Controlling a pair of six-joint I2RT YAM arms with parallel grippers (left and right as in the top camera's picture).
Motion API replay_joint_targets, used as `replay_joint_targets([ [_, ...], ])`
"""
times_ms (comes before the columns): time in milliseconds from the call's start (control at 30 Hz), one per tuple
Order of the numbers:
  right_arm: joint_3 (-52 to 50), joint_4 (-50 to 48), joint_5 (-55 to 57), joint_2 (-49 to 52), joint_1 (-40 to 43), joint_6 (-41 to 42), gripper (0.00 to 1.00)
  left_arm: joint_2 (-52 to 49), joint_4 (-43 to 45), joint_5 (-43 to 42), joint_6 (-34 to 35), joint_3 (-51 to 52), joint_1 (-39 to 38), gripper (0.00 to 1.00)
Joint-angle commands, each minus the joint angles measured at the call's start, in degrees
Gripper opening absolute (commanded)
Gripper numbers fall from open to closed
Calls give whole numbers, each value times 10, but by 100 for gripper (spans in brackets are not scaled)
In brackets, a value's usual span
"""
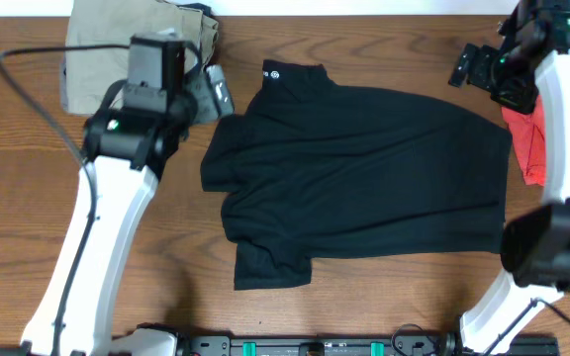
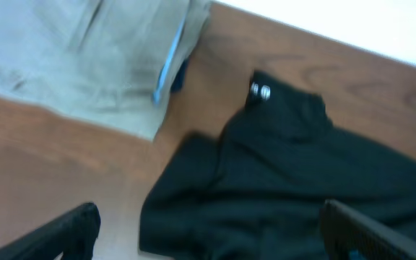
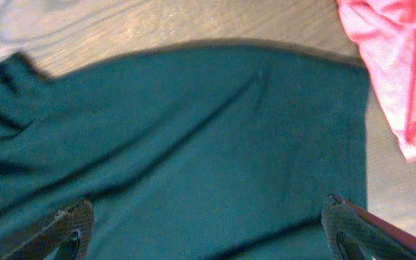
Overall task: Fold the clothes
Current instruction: 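Release the shirt and move both grippers down to its bottom hem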
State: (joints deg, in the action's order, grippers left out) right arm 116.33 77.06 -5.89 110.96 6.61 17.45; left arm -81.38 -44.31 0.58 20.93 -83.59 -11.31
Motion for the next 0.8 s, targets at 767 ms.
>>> replay_joint_targets([
  [767, -382, 30, 101, -417, -45, 104, 99, 179, -344, -21, 36, 58, 1, 98],
])
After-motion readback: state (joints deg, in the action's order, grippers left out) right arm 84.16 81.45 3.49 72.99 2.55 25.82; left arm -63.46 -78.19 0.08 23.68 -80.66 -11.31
